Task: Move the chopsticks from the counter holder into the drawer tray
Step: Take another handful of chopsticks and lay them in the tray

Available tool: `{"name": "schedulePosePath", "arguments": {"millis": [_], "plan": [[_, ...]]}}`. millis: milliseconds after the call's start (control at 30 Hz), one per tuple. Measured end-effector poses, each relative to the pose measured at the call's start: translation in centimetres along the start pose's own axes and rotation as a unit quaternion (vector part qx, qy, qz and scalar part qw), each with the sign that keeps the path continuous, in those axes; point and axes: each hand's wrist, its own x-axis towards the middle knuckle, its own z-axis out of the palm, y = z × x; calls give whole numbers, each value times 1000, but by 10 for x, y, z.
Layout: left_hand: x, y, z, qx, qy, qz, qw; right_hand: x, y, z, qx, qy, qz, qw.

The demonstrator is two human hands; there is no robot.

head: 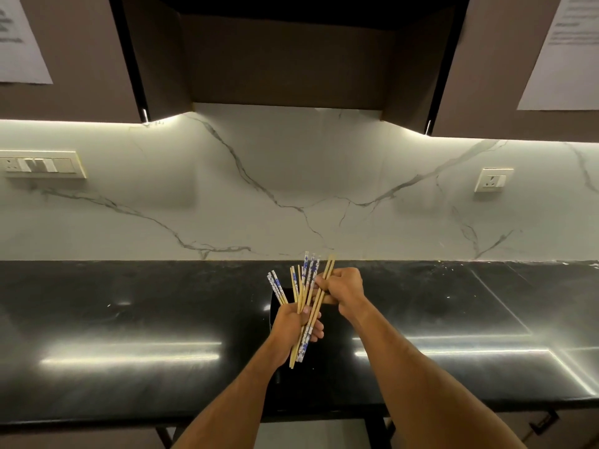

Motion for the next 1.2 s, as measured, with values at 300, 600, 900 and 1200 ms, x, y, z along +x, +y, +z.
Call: {"name": "schedulePosePath", "arguments": {"millis": [300, 600, 900, 1200], "plan": [[-3, 3, -8, -68, 138, -115, 981, -12, -35, -4, 11, -5, -205, 979], [1, 35, -23, -267, -27, -140, 953, -36, 0, -4, -353, -222, -633, 653], [3, 38, -45, -304, -99, -158, 934, -33, 35, -6, -420, -237, -617, 622], [2, 37, -47, -285, -141, -148, 936, -29, 48, -11, -477, -235, -629, 567]]}}
